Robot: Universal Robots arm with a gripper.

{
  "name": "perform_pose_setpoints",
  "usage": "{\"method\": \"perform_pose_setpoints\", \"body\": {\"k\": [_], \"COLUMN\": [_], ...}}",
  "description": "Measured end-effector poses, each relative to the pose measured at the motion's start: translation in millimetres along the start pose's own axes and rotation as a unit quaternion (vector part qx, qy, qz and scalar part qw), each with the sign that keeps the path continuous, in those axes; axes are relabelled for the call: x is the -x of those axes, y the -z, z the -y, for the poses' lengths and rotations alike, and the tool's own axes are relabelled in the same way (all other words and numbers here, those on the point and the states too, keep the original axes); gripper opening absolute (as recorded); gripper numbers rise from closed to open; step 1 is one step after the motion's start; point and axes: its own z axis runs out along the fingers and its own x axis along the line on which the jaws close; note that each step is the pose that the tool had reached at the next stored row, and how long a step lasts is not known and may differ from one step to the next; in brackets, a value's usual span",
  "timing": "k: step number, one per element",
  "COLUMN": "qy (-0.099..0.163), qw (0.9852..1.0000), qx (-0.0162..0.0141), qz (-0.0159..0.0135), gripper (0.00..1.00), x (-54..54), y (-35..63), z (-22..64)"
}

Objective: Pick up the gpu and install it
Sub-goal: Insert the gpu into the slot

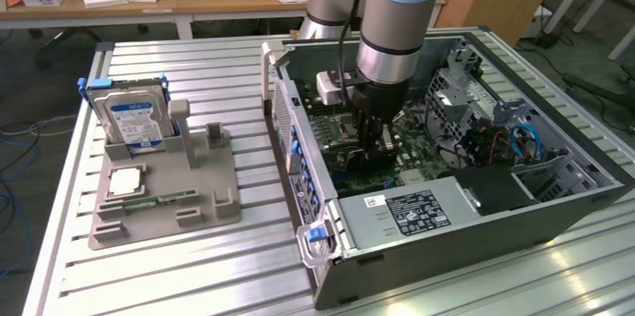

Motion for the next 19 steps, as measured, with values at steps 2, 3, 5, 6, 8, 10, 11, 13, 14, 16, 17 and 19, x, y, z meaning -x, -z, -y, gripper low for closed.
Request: {"method": "perform_pose_setpoints", "body": {"k": [2,3,5,6,8,10,11,13,14,16,17,19], "qy": [0.000,0.000,0.000,0.000,0.000,0.000,0.000,0.000,0.000,0.000,0.000,0.000], "qw": [1.0000,1.0000,1.0000,1.0000,1.0000,1.0000,1.0000,1.0000,1.0000,1.0000,1.0000,1.0000], "qx": [0.0000,0.0000,0.0000,0.0000,0.0000,0.0000,0.0001,-0.0004,-0.0002,-0.0009,-0.0012,-0.0021], "qz": [0.0000,0.0000,0.0000,0.0000,0.0000,0.0000,0.0009,0.0005,0.0000,0.0002,0.0001,0.0002], "gripper": [0.26,0.26,0.26,0.26,0.26,0.26,0.27,0.27,0.33,0.33,0.33,0.33], "x": [0.0,0.0,0.0,0.0,0.0,0.0,0.2,0.2,0.0,-0.2,-0.2,-0.4], "y": [0.0,0.0,0.0,0.0,0.0,0.0,-0.4,0.4,2.0,5.5,7.8,12.5], "z": [0.0,0.0,0.0,0.0,0.0,0.0,-0.2,-0.1,0.0,0.2,0.4,0.4]}}
